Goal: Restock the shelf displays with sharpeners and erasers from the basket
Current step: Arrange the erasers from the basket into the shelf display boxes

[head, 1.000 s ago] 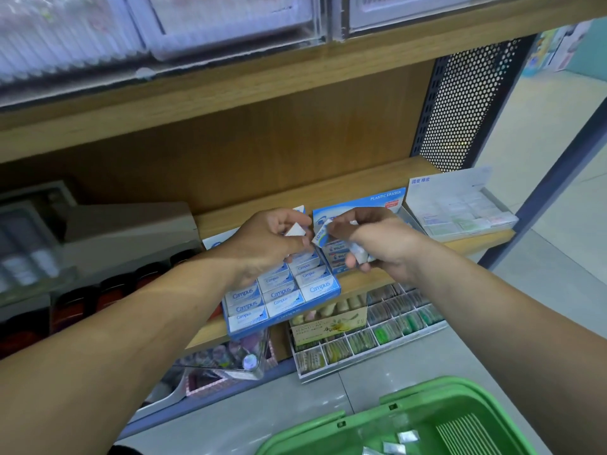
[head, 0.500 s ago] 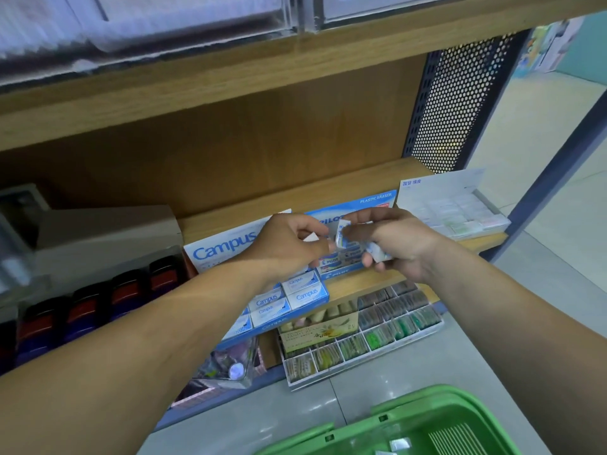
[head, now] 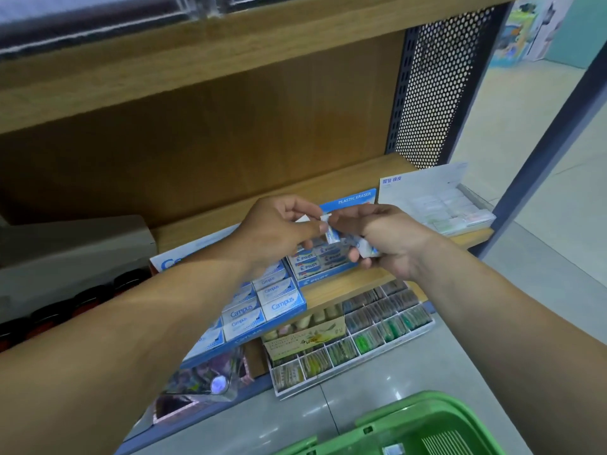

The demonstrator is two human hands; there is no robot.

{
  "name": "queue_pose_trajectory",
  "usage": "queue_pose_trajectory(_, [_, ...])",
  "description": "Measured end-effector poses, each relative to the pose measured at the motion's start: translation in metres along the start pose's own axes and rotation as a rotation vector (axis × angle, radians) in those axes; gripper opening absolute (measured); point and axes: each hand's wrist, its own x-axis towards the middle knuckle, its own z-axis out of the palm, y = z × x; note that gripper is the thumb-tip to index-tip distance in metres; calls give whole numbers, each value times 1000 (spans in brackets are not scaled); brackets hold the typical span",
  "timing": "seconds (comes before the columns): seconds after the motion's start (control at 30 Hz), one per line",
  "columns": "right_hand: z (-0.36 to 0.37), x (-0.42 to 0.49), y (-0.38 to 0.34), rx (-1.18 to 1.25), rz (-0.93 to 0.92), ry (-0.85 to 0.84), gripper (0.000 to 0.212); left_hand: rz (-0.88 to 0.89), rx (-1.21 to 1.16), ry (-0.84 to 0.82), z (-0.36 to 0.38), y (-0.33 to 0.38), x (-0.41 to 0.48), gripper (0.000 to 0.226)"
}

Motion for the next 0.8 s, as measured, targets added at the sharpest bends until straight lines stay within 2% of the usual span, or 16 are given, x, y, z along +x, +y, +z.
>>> queue_pose_trajectory(0.1, [-6,0,-3,-39,-12,-10,18,-45,-37,-94,2,2,5,30])
queue_pose_trajectory(0.27, [-9,-1,3,-80,5,-10,13,-31,-29,-51,5,-2,13,8])
queue_pose_trajectory(0.33, [-2,1,6,-53,5,17,11,18,54,-36,12,-9,13,7])
queue_pose_trajectory(0.47, [9,9,6,-70,-87,243,5,201,366,73,10,-20,19,6])
queue_pose_trajectory(0.57, [1,8,10,-126,-133,228,5,256,434,37,3,-16,14,10])
queue_pose_trajectory(0.7, [-23,-2,20,-233,-184,155,3,185,507,-75,5,-16,-4,8])
queue_pose_trajectory(0.8, [-33,-12,27,-243,-145,109,4,91,472,-92,7,-11,-13,18])
